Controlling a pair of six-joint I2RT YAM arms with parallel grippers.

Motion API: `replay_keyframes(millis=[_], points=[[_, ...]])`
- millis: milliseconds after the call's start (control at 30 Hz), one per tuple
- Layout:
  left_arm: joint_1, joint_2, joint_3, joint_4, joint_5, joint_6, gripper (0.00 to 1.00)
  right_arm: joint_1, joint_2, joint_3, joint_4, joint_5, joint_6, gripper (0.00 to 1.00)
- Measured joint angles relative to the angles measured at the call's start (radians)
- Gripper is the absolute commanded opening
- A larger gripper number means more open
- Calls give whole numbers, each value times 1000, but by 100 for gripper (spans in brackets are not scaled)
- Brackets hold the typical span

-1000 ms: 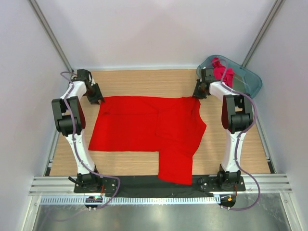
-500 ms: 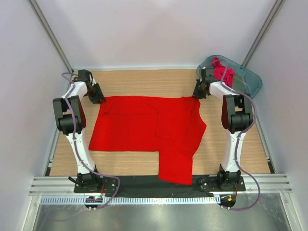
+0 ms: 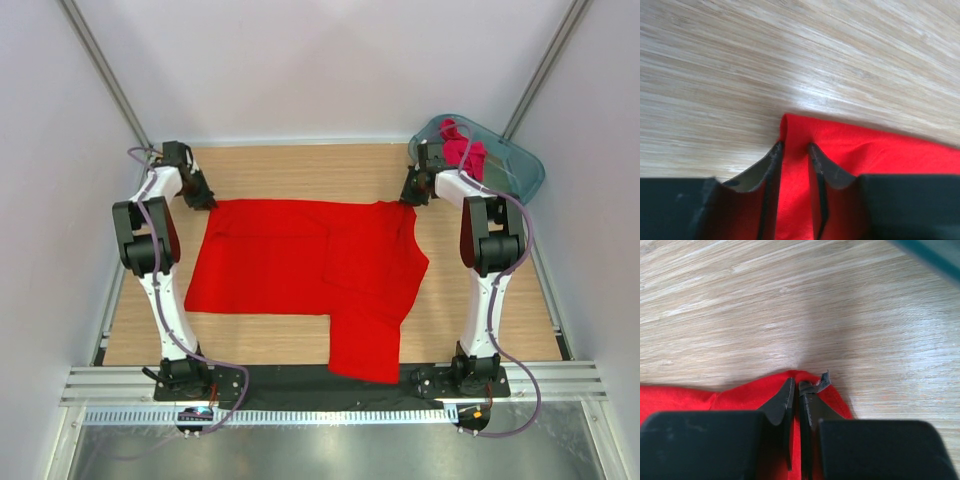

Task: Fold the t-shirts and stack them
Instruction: Fold the tshirt

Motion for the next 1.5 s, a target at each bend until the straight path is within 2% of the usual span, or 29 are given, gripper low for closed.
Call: replay_keyframes(millis=[33, 67, 267, 533, 867, 933, 967, 1033, 1067, 1133, 1167, 1333, 1500], points=[[0, 5, 6, 0, 1, -3, 12, 0, 0, 0, 0, 0, 0, 1], [0, 10, 12, 0, 2, -2, 0, 0, 3, 3, -1, 0, 0, 1], [0, 30, 40, 8, -6, -19, 0, 0, 19, 37, -10, 26, -2, 1], [-2, 30, 57, 14, -75, -16, 0, 3, 89, 204, -30, 119, -36, 1], [-7, 33, 97, 16, -161, -19, 0, 18, 145, 256, -34, 143, -51, 1], [-7, 40, 135, 16, -171, -19, 9, 24, 167, 272, -35, 143, -51, 1], [-7, 42, 150, 18, -175, -20, 31, 27, 176, 283, -39, 143, -51, 7], [-7, 42, 167, 21, -190, -19, 42, 29, 191, 318, -53, 143, -50, 19], [-6, 42, 172, 23, -199, -20, 53, 30, 200, 342, -65, 143, -48, 22], [-4, 41, 172, 21, -222, -19, 61, 30, 218, 399, -94, 145, -46, 29], [-4, 39, 168, 20, -233, -21, 64, 30, 222, 423, -109, 147, -45, 37], [-2, -40, 51, 5, -280, -51, 62, 41, 221, 513, -188, 170, -41, 49], [0, -229, -160, -1, -279, -138, 53, 74, 179, 515, -293, 190, -48, 54]])
